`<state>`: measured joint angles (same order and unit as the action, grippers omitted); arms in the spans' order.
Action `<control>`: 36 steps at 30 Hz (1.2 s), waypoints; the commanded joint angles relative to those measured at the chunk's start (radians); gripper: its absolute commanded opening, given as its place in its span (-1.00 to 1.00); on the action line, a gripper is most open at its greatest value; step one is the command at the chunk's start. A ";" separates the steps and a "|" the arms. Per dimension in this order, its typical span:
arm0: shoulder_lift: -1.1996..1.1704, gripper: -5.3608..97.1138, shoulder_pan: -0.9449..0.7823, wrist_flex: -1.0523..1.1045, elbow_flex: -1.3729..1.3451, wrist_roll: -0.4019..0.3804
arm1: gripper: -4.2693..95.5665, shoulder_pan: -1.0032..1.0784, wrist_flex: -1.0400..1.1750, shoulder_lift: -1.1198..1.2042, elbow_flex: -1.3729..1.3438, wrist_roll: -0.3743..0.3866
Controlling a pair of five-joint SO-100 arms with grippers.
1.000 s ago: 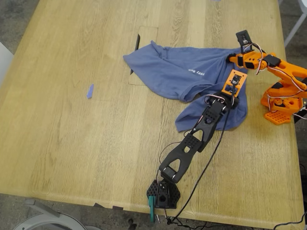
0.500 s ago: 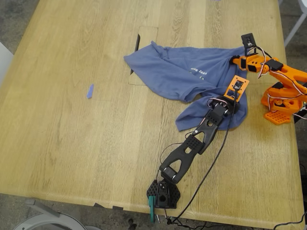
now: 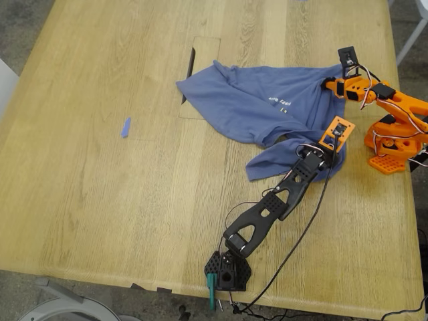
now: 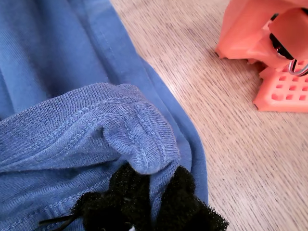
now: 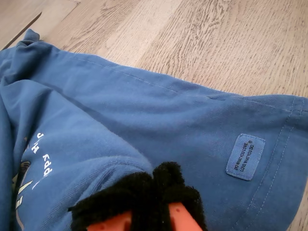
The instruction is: Fold a T-shirt
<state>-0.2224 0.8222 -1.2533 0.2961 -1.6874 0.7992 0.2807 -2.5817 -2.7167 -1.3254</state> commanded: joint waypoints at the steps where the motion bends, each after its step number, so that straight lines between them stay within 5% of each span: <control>1: -0.034 -0.90 0.063 0.018 0.040 -0.009 | -0.92 0.017 -0.014 -0.032 0.009 0.008; 9: -0.021 -0.78 0.037 0.018 0.038 -0.015 | -0.92 0.017 0.005 -0.051 0.008 0.006; 15: -0.034 -0.29 0.021 0.023 0.038 -0.049 | -0.92 0.011 0.012 -0.061 0.002 0.003; 23: -0.041 -0.08 -0.002 0.029 0.037 -0.020 | -0.91 0.008 0.044 -0.092 0.000 0.003; 26: -0.049 0.14 0.002 0.029 0.037 -0.012 | -0.91 0.008 0.051 -0.098 -0.002 0.002; 36: -0.069 0.19 0.026 -0.087 0.034 -0.002 | -0.91 0.000 0.060 -0.100 -0.003 0.000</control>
<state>-0.2010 0.8422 -1.3238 0.2961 -1.6981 0.7992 0.3390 -2.6538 -2.7259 -1.3254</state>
